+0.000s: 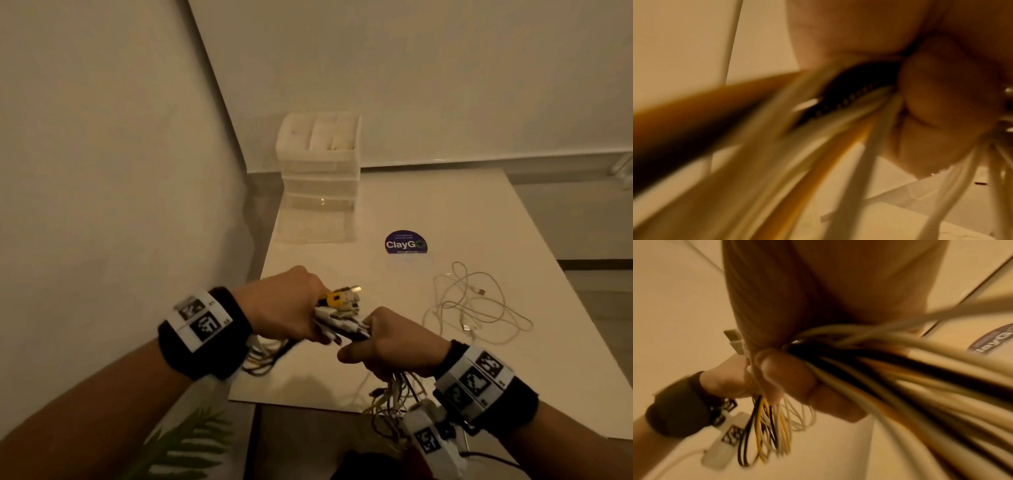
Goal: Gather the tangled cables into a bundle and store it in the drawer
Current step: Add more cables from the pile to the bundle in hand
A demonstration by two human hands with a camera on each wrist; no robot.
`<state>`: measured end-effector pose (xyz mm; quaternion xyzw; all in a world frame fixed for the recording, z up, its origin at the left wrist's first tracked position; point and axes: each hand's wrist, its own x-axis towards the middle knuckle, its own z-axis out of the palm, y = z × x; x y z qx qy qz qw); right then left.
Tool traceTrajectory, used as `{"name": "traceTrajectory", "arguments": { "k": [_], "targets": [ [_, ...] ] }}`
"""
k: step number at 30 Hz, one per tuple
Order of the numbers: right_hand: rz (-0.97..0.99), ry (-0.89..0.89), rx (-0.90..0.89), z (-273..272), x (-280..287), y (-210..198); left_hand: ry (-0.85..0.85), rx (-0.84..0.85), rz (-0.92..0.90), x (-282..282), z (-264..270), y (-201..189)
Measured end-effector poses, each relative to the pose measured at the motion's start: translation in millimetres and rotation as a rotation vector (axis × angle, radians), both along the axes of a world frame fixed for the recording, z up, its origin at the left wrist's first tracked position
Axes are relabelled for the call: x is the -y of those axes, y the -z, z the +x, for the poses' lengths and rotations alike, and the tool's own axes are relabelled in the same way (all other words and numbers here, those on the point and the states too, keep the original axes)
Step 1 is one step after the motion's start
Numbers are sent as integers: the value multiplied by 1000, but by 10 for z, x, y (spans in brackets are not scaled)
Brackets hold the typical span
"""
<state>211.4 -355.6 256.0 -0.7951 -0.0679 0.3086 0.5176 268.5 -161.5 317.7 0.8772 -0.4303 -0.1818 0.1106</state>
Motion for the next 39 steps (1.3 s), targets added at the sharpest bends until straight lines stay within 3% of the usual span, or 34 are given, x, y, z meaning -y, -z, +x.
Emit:
{"name": "traceTrajectory", "arguments": {
  "k": [5, 8, 13, 16, 19, 22, 25, 27, 30, 34, 39],
  "targets": [
    [0, 103, 8, -47, 47, 233, -85, 109, -8, -202, 249, -259],
    [16, 162, -30, -52, 25, 295, -110, 105, 31, -206, 267, -219],
    [78, 254, -137, -23, 100, 401, -235, -50, -25, -202, 261, 30],
    [30, 211, -130, -44, 111, 431, -285, -107, -44, -258, 245, 196],
    [-60, 62, -134, -174, 134, 614, -414, -90, -277, -372, 208, 85],
    [-216, -173, -103, -396, 201, 905, -573, -32, -667, -416, 170, -177],
    [-439, -317, -91, -577, 417, 1151, -658, -300, -1012, -389, 165, -258],
    [-512, -330, -87, -680, 647, 1269, -616, -512, -1147, -247, 89, -207],
    [-573, -227, -86, -766, 1083, 1452, -551, -547, -1223, 47, -50, -68],
    [-827, 97, -25, -731, 1595, 1703, -608, -577, -1330, 322, -117, 43],
    [-885, 105, 113, -678, 1668, 2038, -709, -592, -1416, 430, -57, 52]
  ]
}}
